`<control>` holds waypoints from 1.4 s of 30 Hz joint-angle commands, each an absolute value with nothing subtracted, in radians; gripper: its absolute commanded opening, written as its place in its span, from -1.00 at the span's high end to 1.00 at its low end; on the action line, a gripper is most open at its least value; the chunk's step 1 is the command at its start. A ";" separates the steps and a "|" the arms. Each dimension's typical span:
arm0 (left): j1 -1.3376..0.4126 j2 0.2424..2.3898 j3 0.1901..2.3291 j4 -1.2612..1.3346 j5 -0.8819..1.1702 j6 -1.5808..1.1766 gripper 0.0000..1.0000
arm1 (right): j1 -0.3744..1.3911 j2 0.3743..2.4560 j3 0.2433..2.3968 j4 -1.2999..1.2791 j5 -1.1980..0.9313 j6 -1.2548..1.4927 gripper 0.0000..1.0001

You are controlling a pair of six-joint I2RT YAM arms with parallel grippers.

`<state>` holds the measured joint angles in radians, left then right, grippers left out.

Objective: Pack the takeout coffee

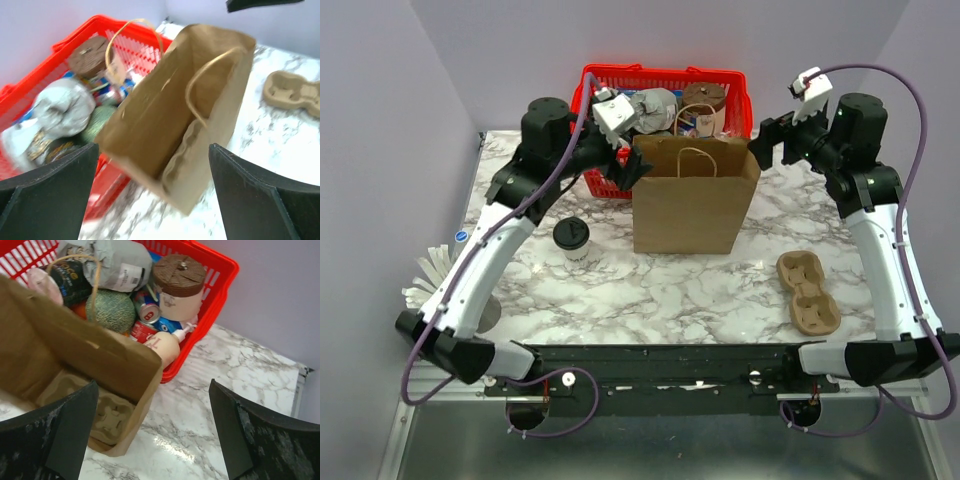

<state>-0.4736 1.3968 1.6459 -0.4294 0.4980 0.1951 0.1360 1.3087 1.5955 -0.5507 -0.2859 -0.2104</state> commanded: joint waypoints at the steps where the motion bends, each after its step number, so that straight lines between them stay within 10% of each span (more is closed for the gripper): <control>1: -0.419 1.329 1.567 -0.662 0.338 0.319 -0.97 | 0.132 1.361 1.712 -0.736 -0.469 -0.302 -0.99; 16: -0.272 1.489 1.586 -1.221 0.404 1.033 -0.97 | 0.130 1.359 1.730 -0.867 -0.683 -0.419 -0.99; 42: -0.167 1.756 1.651 -1.278 0.492 1.206 -0.97 | 0.132 1.299 1.675 -0.888 -0.692 -0.423 -0.99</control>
